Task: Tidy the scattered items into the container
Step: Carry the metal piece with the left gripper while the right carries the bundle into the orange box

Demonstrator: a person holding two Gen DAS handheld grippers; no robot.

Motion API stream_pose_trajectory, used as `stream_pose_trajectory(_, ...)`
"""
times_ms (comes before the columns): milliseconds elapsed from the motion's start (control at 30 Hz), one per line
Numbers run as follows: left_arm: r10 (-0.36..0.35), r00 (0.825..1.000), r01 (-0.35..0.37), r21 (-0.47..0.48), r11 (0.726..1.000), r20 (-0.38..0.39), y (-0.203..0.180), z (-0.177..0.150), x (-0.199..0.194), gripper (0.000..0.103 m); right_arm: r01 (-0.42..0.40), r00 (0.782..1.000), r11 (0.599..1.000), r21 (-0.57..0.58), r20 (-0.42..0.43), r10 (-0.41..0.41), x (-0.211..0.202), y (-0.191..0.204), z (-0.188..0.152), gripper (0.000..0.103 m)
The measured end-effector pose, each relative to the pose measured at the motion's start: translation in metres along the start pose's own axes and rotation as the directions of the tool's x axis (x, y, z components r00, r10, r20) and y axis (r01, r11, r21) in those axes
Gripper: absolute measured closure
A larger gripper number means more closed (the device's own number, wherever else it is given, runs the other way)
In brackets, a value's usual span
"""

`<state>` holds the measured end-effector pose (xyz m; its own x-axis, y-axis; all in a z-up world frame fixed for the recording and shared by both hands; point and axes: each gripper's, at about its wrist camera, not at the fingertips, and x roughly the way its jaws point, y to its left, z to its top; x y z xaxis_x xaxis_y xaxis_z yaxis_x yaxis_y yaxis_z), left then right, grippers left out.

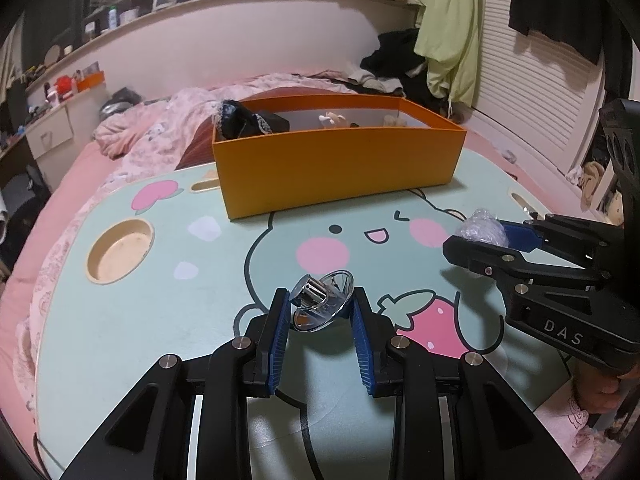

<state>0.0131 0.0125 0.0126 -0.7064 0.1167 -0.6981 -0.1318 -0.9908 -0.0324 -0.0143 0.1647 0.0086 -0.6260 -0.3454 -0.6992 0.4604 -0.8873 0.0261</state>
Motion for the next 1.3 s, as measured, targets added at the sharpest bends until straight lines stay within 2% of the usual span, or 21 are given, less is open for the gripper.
stream_pose_trajectory(1300, -0.003, 1.000, 0.003, 0.000, 1.000, -0.001, -0.0006, -0.0001, 0.0009, 0.075, 0.021, 1.000, 1.000, 0.004, -0.008, -0.020, 0.0011, 0.0000, 0.0002, 0.069)
